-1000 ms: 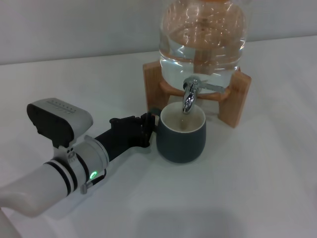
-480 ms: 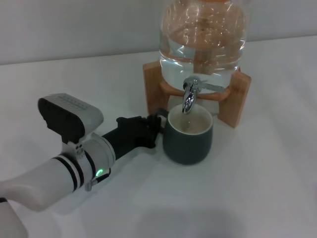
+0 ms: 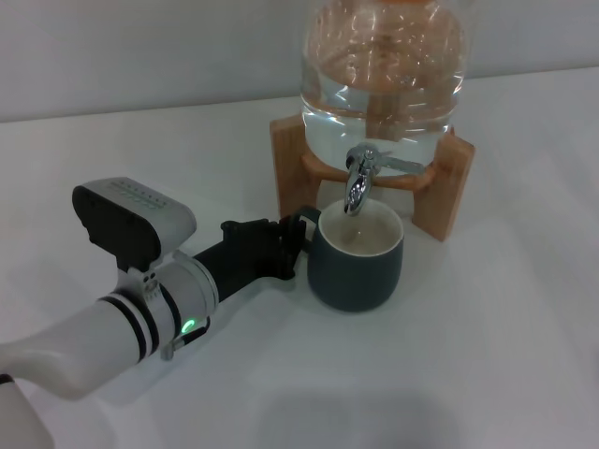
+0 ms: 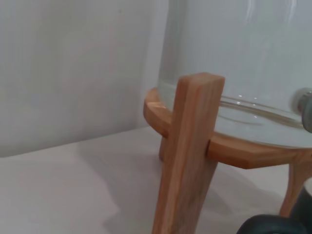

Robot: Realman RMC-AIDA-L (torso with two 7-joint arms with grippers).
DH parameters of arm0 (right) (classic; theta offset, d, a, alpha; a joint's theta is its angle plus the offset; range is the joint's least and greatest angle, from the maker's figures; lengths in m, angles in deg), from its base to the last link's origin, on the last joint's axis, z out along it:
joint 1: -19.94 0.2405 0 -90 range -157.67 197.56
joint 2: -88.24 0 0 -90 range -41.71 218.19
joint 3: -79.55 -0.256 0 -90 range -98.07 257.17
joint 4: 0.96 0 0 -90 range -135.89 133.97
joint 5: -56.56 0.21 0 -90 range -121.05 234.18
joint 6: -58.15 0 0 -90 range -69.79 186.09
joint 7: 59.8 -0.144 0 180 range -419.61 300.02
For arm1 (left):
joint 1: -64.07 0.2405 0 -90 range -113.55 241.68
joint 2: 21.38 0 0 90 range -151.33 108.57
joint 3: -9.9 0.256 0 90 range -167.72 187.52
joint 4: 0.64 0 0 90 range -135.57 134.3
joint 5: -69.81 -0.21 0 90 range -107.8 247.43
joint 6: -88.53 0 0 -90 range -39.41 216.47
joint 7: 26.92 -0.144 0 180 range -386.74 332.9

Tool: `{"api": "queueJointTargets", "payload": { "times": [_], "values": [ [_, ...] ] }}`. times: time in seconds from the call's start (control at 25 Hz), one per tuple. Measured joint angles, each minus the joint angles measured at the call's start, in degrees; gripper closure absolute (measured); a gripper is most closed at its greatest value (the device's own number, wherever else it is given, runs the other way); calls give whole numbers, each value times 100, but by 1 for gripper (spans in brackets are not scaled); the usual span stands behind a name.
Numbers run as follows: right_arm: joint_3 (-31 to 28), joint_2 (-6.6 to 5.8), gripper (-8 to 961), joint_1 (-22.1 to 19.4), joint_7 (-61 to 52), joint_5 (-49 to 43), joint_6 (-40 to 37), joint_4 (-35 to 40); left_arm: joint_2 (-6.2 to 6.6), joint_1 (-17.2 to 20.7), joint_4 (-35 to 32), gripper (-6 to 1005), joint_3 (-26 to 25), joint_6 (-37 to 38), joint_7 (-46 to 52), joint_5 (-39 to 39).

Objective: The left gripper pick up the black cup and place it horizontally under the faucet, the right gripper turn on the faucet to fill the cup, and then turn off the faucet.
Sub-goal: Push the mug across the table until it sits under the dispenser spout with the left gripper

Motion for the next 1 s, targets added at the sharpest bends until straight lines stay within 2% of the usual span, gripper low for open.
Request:
{"api": "queueJointTargets", "payload": {
  "times": [0.4,0.64,1.0],
  "values": [
    [-1,0,98,0,6,19,0,0,5,67,-34,824,-117,-1,-5,-33],
    [-11,0,98,0,9,19,0,0,8,53,-36,766,-116,-1,-8,-34],
    [-16,0,98,5,10,18,0,0,5,34,-97,764,-116,-2,-11,-5]
  ]
}}
